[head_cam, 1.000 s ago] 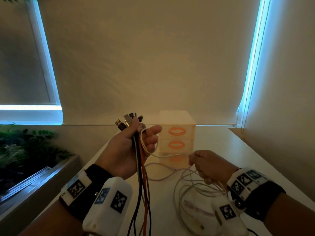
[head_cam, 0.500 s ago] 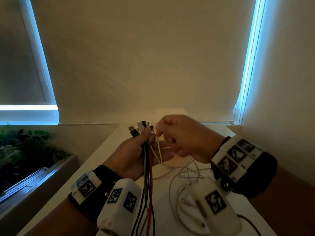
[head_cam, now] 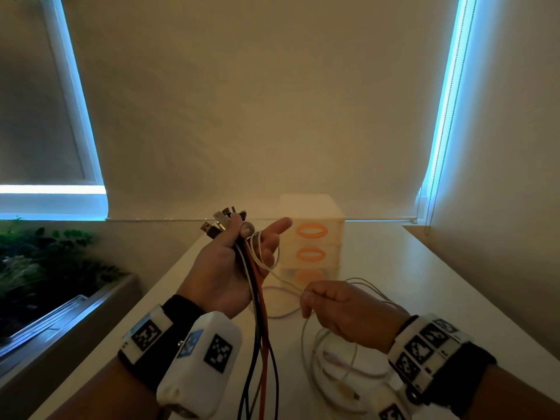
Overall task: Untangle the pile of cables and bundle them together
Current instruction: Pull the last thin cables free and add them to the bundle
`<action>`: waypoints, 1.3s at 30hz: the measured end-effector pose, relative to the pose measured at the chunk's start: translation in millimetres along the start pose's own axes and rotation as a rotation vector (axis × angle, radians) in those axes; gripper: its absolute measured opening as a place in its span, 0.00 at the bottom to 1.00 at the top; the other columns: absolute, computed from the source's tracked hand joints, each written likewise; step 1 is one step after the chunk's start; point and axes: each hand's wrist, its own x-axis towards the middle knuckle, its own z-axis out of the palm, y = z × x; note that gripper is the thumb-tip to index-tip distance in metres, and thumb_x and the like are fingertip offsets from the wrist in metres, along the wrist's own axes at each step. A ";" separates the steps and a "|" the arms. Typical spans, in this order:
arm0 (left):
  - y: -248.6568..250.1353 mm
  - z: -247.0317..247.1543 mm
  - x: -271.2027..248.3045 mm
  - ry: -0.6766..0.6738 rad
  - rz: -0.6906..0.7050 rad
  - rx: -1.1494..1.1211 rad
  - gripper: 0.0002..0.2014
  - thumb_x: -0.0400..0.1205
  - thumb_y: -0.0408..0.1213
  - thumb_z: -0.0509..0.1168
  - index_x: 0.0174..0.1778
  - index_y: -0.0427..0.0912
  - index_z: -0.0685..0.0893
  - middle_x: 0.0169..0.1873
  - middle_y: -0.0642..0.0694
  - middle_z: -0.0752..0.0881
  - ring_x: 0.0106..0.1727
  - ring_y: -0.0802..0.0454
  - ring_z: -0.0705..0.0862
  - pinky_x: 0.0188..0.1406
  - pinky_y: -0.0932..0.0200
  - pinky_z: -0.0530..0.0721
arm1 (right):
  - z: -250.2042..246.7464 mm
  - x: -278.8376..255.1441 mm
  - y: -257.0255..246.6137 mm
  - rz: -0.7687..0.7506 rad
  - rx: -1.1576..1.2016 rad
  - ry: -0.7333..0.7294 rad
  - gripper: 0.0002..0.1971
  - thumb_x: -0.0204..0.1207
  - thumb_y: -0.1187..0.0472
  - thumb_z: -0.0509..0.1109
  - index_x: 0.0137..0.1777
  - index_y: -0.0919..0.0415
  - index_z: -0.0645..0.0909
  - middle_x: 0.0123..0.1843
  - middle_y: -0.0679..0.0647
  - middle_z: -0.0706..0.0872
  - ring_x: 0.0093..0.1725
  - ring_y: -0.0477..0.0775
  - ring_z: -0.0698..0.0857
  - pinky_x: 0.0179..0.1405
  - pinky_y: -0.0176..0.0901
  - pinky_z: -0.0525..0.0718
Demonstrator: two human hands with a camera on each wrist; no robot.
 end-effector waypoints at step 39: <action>-10.7 -0.1 27.6 -0.068 -0.028 -0.019 0.24 0.90 0.53 0.56 0.32 0.42 0.73 0.63 0.33 0.90 0.31 0.52 0.87 0.30 0.66 0.87 | -20.6 29.1 -1.0 0.024 -0.114 0.206 0.13 0.85 0.56 0.65 0.43 0.58 0.87 0.19 0.35 0.75 0.20 0.36 0.72 0.23 0.25 0.68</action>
